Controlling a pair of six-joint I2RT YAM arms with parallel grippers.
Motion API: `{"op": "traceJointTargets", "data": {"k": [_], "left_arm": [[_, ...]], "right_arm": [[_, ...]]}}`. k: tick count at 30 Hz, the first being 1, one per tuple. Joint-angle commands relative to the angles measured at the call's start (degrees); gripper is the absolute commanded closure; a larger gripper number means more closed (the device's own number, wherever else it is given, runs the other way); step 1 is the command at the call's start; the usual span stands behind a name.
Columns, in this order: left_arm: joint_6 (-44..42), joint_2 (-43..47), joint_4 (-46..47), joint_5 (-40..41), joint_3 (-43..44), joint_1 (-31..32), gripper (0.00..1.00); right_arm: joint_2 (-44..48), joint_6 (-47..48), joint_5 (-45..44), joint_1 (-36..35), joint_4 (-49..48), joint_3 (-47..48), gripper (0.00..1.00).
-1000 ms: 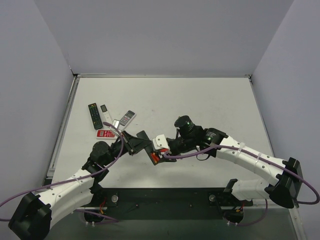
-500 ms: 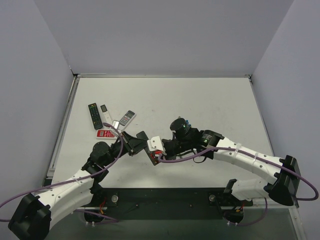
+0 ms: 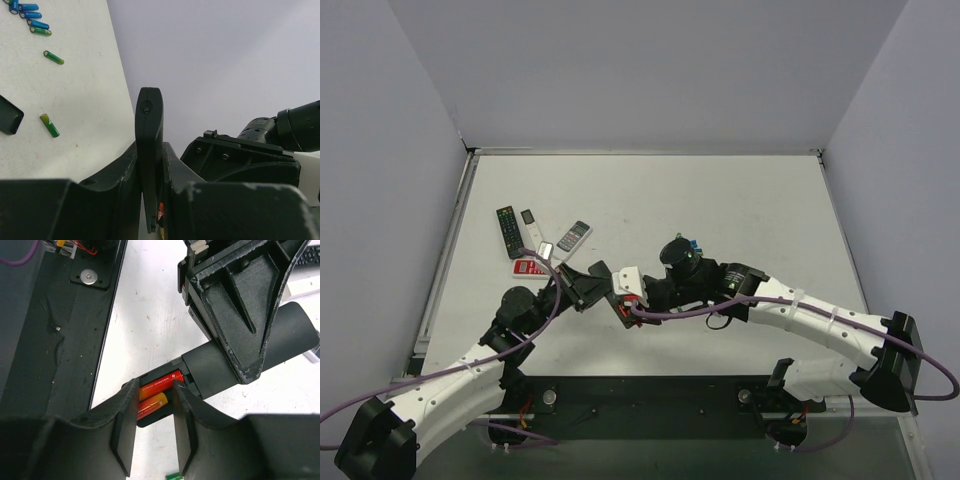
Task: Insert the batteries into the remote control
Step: Load the battery into the remote control.
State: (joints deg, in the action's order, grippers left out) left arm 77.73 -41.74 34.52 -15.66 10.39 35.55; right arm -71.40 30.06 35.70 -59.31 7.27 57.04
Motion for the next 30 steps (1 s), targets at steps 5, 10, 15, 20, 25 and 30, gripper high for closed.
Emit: {"op": "traceJointTargets", "data": {"k": [5, 10, 15, 20, 25, 30], "left_arm": [[2.5, 0.7, 8.1, 0.6, -0.4, 0.2, 1.0], [2.6, 0.1, 7.7, 0.4, -0.2, 0.2, 1.0], [3.6, -1.1, 9.3, -0.8, -0.2, 0.1, 1.0], [3.6, -2.2, 9.6, -3.4, 1.5, 0.1, 1.0], [3.4, -3.7, 9.5, -5.3, 2.9, 0.1, 1.0], [3.7, -4.5, 10.3, -5.2, 3.3, 0.1, 1.0]], "right_arm": [[4.9, -1.1, 3.8, -0.8, 1.1, 5.5, 0.65], [7.1, -2.4, 3.3, -0.7, -0.1, 5.5, 0.63], [10.3, 5.5, 6.8, 0.5, 3.1, 2.8, 0.58], [11.6, 9.7, 13.8, 5.4, 7.9, 1.7, 0.58], [10.2, 11.2, 14.8, 5.9, 11.5, 2.7, 0.62], [7.9, 12.5, 15.1, 4.9, 14.1, 3.4, 0.64]]}}
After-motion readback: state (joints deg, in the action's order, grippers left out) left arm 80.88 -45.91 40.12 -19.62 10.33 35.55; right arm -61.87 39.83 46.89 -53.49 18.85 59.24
